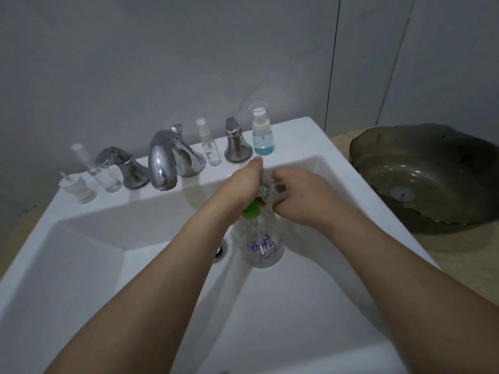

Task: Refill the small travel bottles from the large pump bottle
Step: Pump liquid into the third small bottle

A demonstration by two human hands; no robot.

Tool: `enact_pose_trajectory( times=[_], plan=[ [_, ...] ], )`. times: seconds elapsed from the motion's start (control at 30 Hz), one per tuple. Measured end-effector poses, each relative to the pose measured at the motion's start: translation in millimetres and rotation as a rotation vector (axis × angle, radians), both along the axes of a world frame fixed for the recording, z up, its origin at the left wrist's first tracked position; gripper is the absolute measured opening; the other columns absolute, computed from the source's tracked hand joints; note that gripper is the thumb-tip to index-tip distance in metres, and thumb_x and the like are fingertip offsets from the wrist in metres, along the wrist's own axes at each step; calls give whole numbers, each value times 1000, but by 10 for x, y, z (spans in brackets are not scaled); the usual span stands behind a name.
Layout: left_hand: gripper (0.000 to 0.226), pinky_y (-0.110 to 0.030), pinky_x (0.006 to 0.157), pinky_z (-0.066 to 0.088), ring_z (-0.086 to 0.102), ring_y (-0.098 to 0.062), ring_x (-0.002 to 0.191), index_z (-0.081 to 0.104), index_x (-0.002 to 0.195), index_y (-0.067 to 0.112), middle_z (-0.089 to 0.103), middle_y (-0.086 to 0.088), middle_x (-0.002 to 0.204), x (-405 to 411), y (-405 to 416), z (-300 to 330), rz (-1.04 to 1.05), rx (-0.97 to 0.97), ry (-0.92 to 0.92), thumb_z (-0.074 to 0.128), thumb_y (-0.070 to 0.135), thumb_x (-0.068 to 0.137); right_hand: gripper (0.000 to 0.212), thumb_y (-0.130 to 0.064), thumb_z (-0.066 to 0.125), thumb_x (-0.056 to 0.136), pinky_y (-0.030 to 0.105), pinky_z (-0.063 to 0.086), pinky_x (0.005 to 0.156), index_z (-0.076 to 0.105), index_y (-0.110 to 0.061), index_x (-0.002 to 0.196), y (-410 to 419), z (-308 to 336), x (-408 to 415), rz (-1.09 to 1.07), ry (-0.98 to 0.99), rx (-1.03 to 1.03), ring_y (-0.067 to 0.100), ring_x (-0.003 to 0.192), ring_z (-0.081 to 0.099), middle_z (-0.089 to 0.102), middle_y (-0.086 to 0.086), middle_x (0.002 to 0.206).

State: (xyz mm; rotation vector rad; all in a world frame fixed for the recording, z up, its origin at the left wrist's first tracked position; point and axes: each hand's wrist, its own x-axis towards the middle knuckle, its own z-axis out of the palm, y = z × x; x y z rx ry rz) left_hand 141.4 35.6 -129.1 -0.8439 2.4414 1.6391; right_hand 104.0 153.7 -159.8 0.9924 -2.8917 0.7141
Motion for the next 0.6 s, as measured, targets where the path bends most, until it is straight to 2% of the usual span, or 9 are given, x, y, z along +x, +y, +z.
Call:
enact_pose_trajectory(
  times=[0.1,0.17,0.23,0.4,0.53,0.6],
  plan=[
    [46,-25,52,31,52,-14,61,58,87,18,60,-1,75,-7,-16,40,-14,-13,1,28,49,102,21,-20,64,72,28,42,70,55,-22,91,5,9,3,5,6,-29,24,94,57,62,-2,96],
    [43,-26,52,28,50,-9,60,57,88,20,56,5,73,-32,-40,81,-37,-29,9,28,49,102,20,-19,63,72,28,38,67,50,-25,86,4,24,-4,0,15,-58,23,92,56,57,-5,89],
    [41,-27,53,28,52,-10,62,57,96,19,56,6,76,-58,-66,113,-67,-37,18,29,49,102,20,-19,62,73,26,33,65,47,-26,84,6,30,-9,-1,20,-80,20,90,55,49,-11,83],
    [42,-30,66,33,54,-16,74,57,87,20,60,2,85,-58,-115,158,-102,-22,-24,33,52,99,24,-19,62,73,25,34,67,56,-21,96,15,18,-17,-4,21,-78,17,94,56,48,-13,86],
    [47,-29,56,29,50,-14,67,58,105,15,58,0,82,-58,-80,218,-109,-29,-9,28,51,101,27,-18,62,72,26,39,69,57,-23,98,5,26,-10,1,6,-93,17,96,56,54,-12,91],
    [52,-28,55,31,52,-14,68,60,106,14,60,1,82,-73,-49,224,-118,-52,3,27,53,101,28,-18,62,71,27,42,71,58,-23,98,-2,17,-15,3,0,-93,19,96,57,60,-9,95]
  ],
)
